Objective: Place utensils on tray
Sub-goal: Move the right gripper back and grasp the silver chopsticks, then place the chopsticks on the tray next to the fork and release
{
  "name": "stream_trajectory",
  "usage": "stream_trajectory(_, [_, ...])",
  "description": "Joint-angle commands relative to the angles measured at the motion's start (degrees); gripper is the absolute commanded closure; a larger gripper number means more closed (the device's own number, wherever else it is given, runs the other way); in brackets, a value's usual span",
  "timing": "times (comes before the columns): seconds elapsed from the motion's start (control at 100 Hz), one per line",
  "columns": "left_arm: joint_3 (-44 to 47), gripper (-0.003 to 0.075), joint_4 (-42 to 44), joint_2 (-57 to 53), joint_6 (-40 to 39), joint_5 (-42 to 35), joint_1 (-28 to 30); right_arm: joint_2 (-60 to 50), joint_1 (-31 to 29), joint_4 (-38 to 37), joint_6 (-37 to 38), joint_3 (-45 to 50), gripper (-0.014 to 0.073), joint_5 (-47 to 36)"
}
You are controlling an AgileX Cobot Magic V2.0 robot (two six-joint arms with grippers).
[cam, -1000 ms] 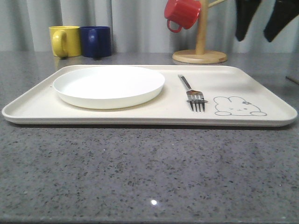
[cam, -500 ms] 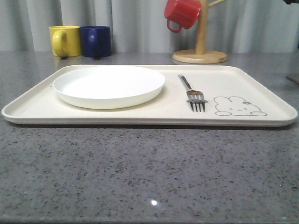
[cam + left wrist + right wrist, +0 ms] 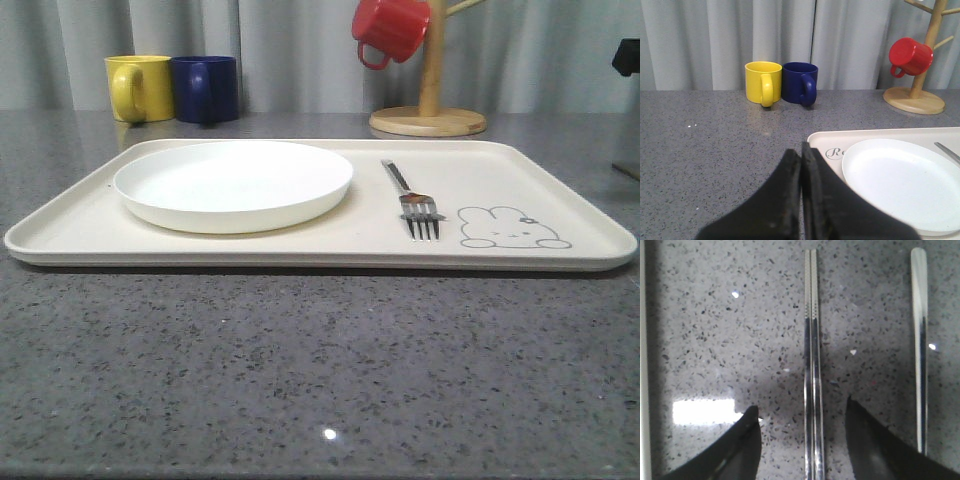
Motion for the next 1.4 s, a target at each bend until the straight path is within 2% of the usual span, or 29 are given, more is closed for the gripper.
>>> stream_trajectory(0.0, [-1.6,0.0738,-0.3,0.1,-0.4,-4.0,-0.3,-0.7,-0.4,0.2,-0.7,-1.1,0.0196,-2.2])
stream_trajectory(0.33, [-1.6,0.0738,-0.3,0.1,-0.4,-4.0,-0.3,1.9,-0.4,0.2,-0.8,-1.1,0.0217,-1.5])
stream_trajectory(0.4, [-1.6,0.0738,-0.3,0.1,-0.4,-4.0,-0.3,1.9,-0.4,0.2,-0.8,-1.1,0.0292,-1.1])
stream_trajectory(0.55, [-1.6,0.0738,-0.3,0.1,-0.4,-4.0,-0.3,1.9,-0.4,0.2,-0.8,-1.1,0.0531,-0.4])
stream_trajectory(0.62, [-1.6,0.0738,-0.3,0.1,-0.4,-4.0,-0.3,1.8,-0.4,0.4,-0.7,-1.3,0.0592,-0.2])
stream_trajectory(0.82, [-1.6,0.0738,-0.3,0.1,-0.4,-4.0,-0.3,-0.7,0.1,1.9,0.4,-1.9,0.0597,1.9])
stream_trajectory(0.99, [-1.6,0.0738,-0.3,0.1,-0.4,-4.0,-0.3,-5.5,3.0,2.0,2.6,-3.6,0.0597,4.7])
stream_trajectory(1.16, [-1.6,0.0738,-0.3,0.1,-0.4,-4.0,-0.3,-10.0,8.1,1.9,8.7,-4.2,0.0597,4.2])
stream_trajectory(1.39, [-1.6,0.0738,-0.3,0.1,-0.4,-4.0,-0.3,-9.9,17.6,-1.2,18.4,-4.2,0.0597,0.5])
